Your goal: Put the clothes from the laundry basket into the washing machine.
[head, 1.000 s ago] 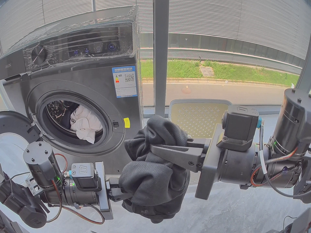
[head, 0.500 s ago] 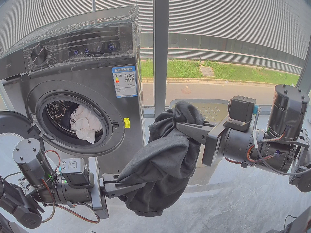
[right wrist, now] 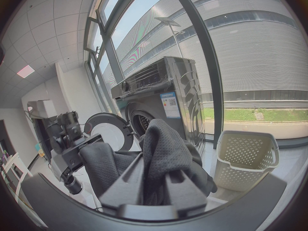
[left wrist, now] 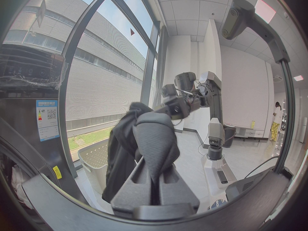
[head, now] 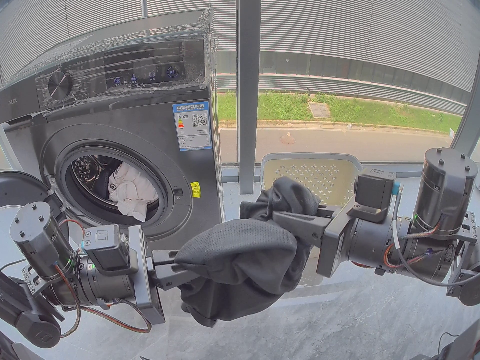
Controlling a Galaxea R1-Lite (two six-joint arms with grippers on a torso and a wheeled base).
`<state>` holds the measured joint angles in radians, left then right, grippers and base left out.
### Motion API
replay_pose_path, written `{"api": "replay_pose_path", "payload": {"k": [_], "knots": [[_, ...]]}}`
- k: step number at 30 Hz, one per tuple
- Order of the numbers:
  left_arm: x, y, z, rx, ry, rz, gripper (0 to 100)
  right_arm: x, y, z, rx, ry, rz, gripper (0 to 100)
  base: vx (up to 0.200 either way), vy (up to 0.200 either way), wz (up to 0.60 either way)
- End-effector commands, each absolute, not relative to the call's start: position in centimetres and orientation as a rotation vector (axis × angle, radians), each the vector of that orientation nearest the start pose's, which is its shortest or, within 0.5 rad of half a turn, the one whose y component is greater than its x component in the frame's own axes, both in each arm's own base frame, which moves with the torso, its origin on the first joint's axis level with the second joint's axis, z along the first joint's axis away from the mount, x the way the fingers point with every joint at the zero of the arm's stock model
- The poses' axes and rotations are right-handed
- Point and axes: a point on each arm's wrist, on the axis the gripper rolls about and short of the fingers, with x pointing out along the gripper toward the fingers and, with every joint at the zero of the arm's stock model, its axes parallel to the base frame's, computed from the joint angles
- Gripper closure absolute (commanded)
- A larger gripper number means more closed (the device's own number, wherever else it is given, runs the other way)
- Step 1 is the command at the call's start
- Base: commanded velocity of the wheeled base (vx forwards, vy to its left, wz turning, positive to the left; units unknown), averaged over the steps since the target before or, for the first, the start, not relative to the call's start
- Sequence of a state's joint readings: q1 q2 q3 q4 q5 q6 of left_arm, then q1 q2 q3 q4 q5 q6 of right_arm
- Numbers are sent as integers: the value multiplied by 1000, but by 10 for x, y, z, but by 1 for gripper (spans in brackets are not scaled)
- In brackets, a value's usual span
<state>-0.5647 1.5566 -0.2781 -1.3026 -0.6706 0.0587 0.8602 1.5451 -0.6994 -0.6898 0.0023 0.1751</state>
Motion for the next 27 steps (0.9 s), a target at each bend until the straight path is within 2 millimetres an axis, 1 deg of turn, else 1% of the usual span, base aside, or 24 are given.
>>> {"api": "replay_pose_path", "payload": {"k": [1,11,15,22,23,27], "knots": [[178,-128,164,41,-88,-1215,100,168,198,200,91,235,861,0,0,0,0],[180,-128,168,21,-110,-1198,100,167,195,196,85,247,844,0,0,0,0],[179,-128,169,21,-113,-1193,100,163,185,188,74,272,827,0,0,0,0],[183,-130,173,5,-117,-1164,100,169,175,194,95,250,807,0,0,0,0],[185,-131,174,-36,-96,-1130,100,172,170,196,105,247,821,0,0,0,0],[191,-132,180,-154,-57,-1041,100,172,162,195,144,281,948,0,0,0,0]]}}
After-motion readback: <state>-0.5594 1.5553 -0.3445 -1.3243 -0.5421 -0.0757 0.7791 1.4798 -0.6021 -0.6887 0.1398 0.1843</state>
